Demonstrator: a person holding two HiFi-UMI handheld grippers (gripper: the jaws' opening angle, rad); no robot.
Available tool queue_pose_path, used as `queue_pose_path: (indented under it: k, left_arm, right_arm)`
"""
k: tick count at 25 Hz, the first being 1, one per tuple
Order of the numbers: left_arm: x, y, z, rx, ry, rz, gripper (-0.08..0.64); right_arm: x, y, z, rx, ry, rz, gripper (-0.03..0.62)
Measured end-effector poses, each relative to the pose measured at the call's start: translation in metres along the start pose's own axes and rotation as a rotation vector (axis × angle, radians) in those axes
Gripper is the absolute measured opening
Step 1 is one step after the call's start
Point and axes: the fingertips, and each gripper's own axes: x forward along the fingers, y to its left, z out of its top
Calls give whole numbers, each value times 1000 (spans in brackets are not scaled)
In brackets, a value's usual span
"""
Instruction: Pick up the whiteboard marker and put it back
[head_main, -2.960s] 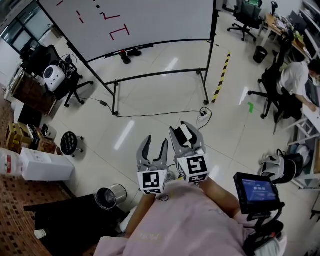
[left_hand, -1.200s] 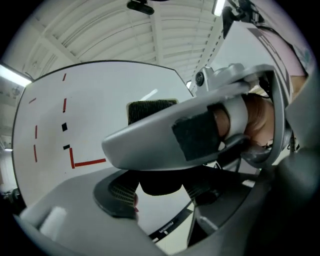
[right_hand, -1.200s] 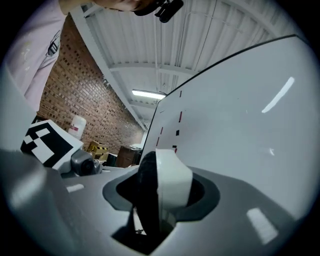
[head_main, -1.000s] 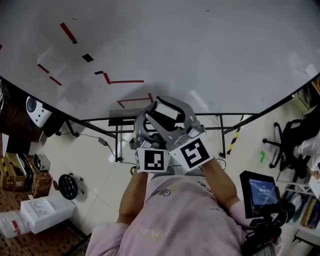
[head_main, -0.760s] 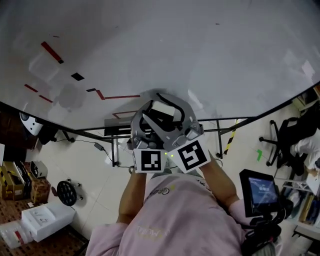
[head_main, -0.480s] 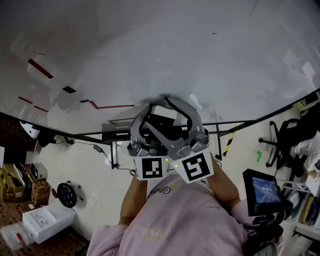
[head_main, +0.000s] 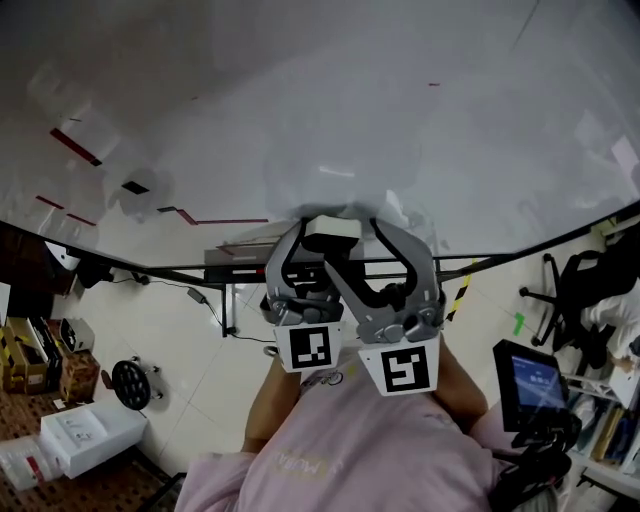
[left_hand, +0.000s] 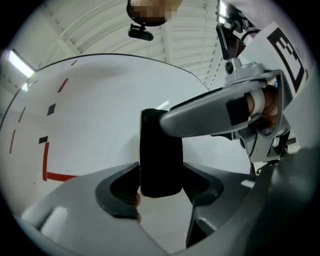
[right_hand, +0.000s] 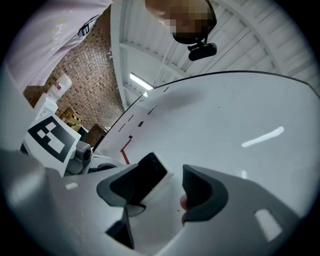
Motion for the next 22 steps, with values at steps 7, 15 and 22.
queue_pose_path:
  k: [7, 15, 22]
  left_arm:
    - [1, -1, -2, 30, 41, 40, 256]
    - [-14, -5, -9, 41, 39, 15, 258]
    - [-49, -21, -9, 9, -63, -151, 72]
  right_arm:
    - [11, -8, -11, -44, 91, -98, 218]
    - [12, -6, -10, -55, 92, -100, 192]
    - [10, -3, -10, -28, 81, -111, 192]
